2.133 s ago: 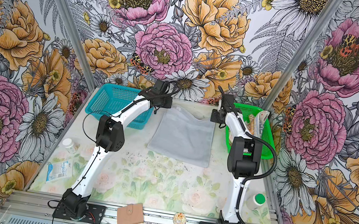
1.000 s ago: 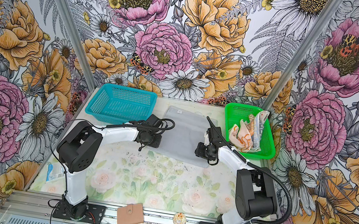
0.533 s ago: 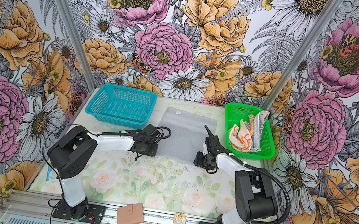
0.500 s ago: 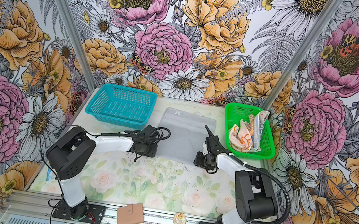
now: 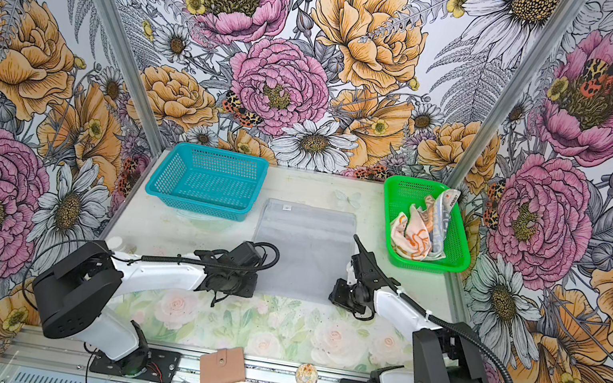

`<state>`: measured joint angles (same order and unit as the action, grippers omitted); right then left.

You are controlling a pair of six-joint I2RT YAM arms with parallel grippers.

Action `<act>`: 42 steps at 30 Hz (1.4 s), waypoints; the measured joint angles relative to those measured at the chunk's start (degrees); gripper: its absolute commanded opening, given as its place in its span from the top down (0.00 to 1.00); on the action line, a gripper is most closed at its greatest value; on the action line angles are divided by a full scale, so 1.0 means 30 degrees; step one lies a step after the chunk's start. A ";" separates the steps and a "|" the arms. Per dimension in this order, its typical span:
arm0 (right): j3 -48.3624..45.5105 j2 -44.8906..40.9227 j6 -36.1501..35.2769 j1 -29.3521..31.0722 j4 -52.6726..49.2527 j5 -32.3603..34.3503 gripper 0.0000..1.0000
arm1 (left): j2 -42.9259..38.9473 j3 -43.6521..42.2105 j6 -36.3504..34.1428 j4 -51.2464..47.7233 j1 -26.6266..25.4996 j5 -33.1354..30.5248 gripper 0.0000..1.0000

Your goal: Fold and stack the towels

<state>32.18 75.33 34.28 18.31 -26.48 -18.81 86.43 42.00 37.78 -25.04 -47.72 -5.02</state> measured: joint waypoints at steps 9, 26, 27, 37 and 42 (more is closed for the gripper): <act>-0.0401 -0.3410 0.1078 0.1093 -0.3468 0.0109 0.70 | -0.1588 -0.0357 0.0860 -0.3118 -0.1107 0.0204 0.65; 1.5956 0.7242 -0.4998 -0.1071 -0.4663 0.4517 0.61 | 0.5421 1.4579 -0.5909 -0.4794 0.6725 -0.1545 0.67; 1.6276 0.7774 -0.5326 -0.1384 -0.4626 0.4728 0.61 | 0.6550 1.5212 -0.6135 -0.4809 0.6834 -0.1676 0.68; 1.7507 1.1016 -0.6441 -0.3009 -0.3912 0.5486 0.54 | 1.1183 1.8935 -0.6892 -0.4663 0.6572 -0.3708 0.69; 1.7602 1.1402 -0.6470 -0.3045 -0.3657 0.5260 0.54 | 1.1409 1.8768 -0.6921 -0.4940 0.6484 -0.4874 0.71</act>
<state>84.99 109.54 14.87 9.17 -37.45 -3.03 120.66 98.30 17.02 -39.86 -28.27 -19.64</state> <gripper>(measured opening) 0.461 0.314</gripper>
